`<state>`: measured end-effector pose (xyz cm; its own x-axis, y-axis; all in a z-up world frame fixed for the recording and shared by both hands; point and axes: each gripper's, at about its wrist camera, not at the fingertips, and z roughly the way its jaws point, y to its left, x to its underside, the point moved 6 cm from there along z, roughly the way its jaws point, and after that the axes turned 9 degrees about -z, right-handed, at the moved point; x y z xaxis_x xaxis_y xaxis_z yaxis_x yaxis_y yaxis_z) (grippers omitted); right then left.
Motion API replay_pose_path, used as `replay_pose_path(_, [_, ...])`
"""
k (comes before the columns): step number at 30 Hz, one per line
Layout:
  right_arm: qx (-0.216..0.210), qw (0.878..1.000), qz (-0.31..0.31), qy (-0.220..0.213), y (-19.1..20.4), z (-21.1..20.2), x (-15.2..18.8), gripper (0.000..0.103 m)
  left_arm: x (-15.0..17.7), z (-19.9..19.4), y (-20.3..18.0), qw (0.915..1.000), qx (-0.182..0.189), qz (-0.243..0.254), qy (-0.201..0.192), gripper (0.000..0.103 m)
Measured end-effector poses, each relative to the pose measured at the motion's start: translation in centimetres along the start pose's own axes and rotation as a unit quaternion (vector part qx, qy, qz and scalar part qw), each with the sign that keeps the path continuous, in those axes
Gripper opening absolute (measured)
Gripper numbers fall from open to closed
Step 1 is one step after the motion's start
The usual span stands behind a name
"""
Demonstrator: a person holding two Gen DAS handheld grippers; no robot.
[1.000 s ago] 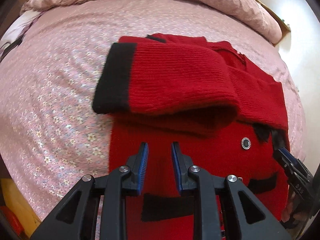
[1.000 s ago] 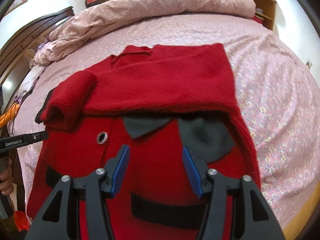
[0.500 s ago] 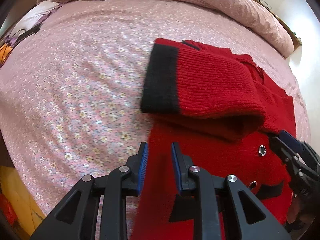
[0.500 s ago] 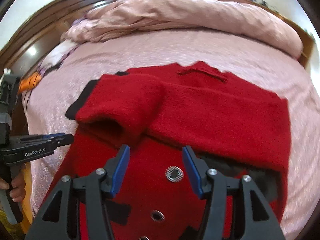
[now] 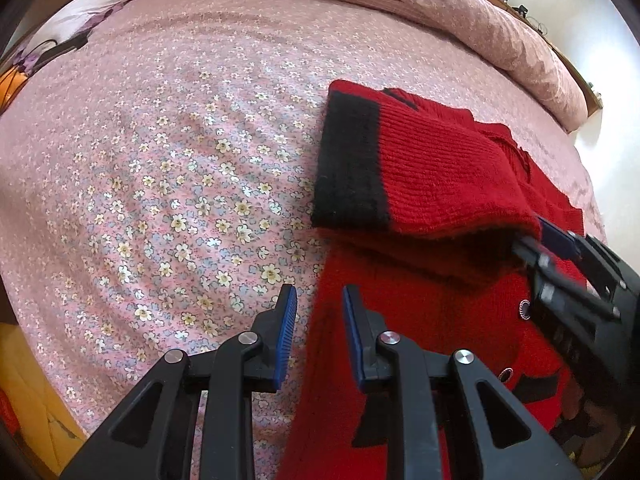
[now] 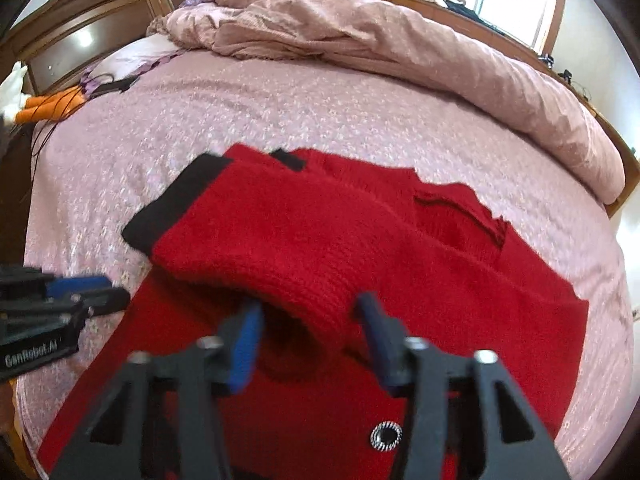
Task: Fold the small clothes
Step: 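Move the right gripper to the black cuff of the folded sleeve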
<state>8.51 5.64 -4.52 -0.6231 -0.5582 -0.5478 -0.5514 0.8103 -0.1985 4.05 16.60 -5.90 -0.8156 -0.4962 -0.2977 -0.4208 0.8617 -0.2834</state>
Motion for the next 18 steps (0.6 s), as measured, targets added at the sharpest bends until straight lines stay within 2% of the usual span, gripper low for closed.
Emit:
replay_pose_path(1, [-0.001,1.0,0.005,0.001,-0.3,0.0,-0.1,0.014,0.0,-0.1,0.1,1.0,0.001,0.003,-0.001,0.017])
replay_pose_path(4, [-0.014,0.999,0.031,-0.016,-1.6,-1.0,-0.9,0.012,0.1,-0.3,-0.5,0.9997,0.006,0.021,-0.007,0.017])
replay_pose_path(10, [0.012,0.995,0.066,-0.068,-5.2,-5.0,-2.0,0.011,-0.5,0.4,-2.3,0.9991,0.017,0.035,-0.015,0.017])
replay_pose_path(12, [0.02,0.993,0.08,-0.08,-6.5,-6.0,-1.6,0.011,-0.9,1.1,-2.8,0.999,0.006,0.038,-0.024,0.017])
replay_pose_path(15, [0.013,0.991,0.102,-0.08,-7.8,-5.6,-0.4,0.012,-1.4,2.6,-2.8,0.999,-0.023,0.03,-0.025,0.017])
replay_pose_path(18, [0.0,0.99,0.134,-0.051,-8.7,-3.7,1.5,0.013,-1.5,3.4,-2.0,0.9996,-0.022,0.001,-0.02,0.017])
